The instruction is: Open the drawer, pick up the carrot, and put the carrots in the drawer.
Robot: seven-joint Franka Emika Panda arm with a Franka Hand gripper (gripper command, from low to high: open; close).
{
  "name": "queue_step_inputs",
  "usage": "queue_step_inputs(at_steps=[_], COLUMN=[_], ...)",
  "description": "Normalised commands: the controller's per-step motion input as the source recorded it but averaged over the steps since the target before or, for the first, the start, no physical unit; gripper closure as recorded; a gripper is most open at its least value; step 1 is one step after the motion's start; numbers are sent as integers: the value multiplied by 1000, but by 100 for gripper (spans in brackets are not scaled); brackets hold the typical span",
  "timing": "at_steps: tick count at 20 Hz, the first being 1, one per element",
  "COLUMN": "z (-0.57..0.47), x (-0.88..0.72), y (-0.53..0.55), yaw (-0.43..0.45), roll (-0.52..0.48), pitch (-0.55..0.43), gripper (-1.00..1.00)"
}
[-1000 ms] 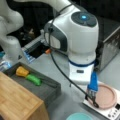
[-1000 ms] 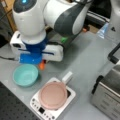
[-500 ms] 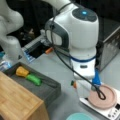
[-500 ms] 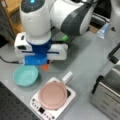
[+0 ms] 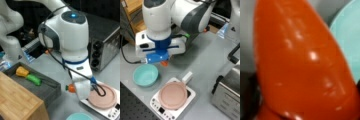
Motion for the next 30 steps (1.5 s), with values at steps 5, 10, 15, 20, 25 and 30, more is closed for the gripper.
queue_step_inputs(at_steps=[5, 10, 15, 20, 25, 30], z=[-112, -65, -76, -109, -178, -116], x=[-358, -319, -325, -324, -303, -259], y=[-105, -54, -98, -164, -175, -142], yaw=[172, 159, 236, 221, 175, 172], roll=[11, 6, -2, 32, 112, 53], pitch=[-319, -276, -250, -258, -227, -215], gripper=[100, 100, 100, 100, 100, 100])
